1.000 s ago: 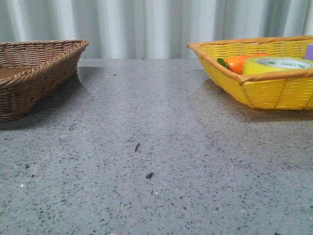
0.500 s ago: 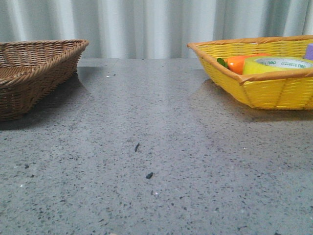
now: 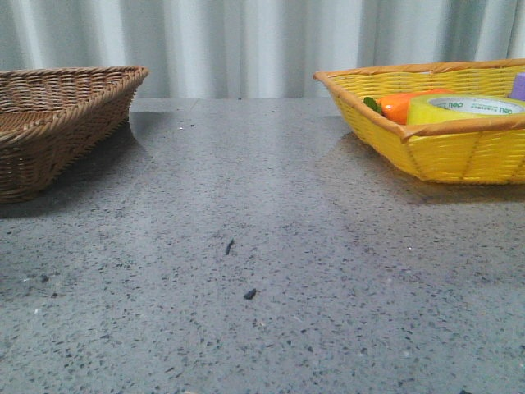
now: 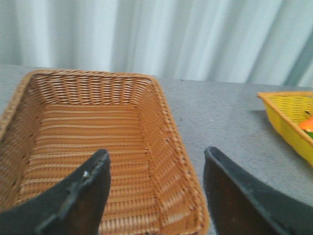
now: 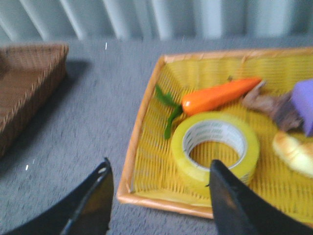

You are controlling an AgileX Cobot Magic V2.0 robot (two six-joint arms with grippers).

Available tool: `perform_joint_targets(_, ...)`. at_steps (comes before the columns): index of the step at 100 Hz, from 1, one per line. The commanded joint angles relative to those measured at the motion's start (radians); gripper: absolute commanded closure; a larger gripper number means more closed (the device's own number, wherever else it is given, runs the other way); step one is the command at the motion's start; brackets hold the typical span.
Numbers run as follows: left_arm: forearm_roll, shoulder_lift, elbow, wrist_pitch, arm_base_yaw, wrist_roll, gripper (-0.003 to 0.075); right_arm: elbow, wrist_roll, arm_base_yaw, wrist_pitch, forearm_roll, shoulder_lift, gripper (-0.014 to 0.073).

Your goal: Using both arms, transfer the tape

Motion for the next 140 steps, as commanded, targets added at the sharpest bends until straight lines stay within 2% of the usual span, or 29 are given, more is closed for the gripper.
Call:
perform_joint_targets(1, -0.002, 0.019, -0.039, -0.064, -0.045, 0.000, 0.0324, -0.161, -0.014, -0.001, 0.091, 0.001, 0.147, 0.0209)
perform_joint_targets(18, 0.000, 0.033, -0.039, -0.064, -0.076, 0.000, 0.0324, -0.369, -0.014, -0.001, 0.275, 0.001, 0.414, 0.0212)
perform_joint_targets(38, 0.000, 0.033, -0.039, -0.064, -0.076, 0.000, 0.0324, -0.470, -0.014, -0.001, 0.285, 0.001, 0.664, 0.0218)
perform_joint_targets(65, 0.000, 0.033, -0.035, -0.057, -0.076, 0.000, 0.0324, -0.478, -0.014, -0.001, 0.251, 0.009, 0.863, 0.0220)
perform_joint_targets(72, 0.000, 0.033, -0.035, -0.057, -0.076, 0.000, 0.0324, -0.478, -0.014, -0.001, 0.240, 0.009, 0.882, 0.0258)
perform_joint_targets(76, 0.000, 0.033, -0.035, -0.057, -0.076, 0.000, 0.0324, -0.478, -0.014, -0.001, 0.231, 0.009, 0.889, 0.0320)
perform_joint_targets(83, 0.000, 0.033, -0.035, -0.057, -0.076, 0.000, 0.0324, -0.478, -0.014, -0.001, 0.219, 0.009, 0.891, 0.0497)
perform_joint_targets(85, 0.000, 0.033, -0.035, -0.057, -0.076, 0.000, 0.0324, -0.480, -0.014, -0.001, 0.219, 0.009, 0.889, 0.0584)
perform_joint_targets(86, 0.000, 0.033, -0.035, -0.057, -0.076, 0.000, 0.0324, -0.483, -0.014, -0.001, 0.219, 0.009, 0.889, 0.0584)
perform_joint_targets(87, 0.000, 0.033, -0.035, -0.057, -0.076, 0.000, 0.0324, -0.483, -0.014, -0.001, 0.219, 0.009, 0.886, 0.0628)
perform_joint_targets(89, 0.000, 0.033, -0.035, -0.057, -0.076, 0.000, 0.0324, -0.492, -0.014, -0.001, 0.219, 0.009, 0.883, 0.0660)
perform_joint_targets(95, 0.000, 0.033, -0.035, -0.057, -0.076, 0.000, 0.0324, -0.522, -0.014, 0.000, 0.231, 0.009, 0.865, 0.0634)
perform_joint_targets(112, 0.000, 0.033, -0.035, -0.053, -0.076, 0.000, 0.0324, -0.706, -0.014, 0.052, 0.214, 0.009, 0.764, 0.0635)
perform_joint_targets(125, 0.000, 0.033, -0.035, -0.062, -0.076, 0.000, 0.0324, -0.914, -0.014, 0.158, 0.192, 0.009, 0.737, 0.0636)
perform_joint_targets(140, 0.000, 0.033, -0.034, -0.085, -0.076, 0.000, 0.0324, -1.017, -0.014, 0.295, 0.169, 0.009, 0.776, 0.0636)
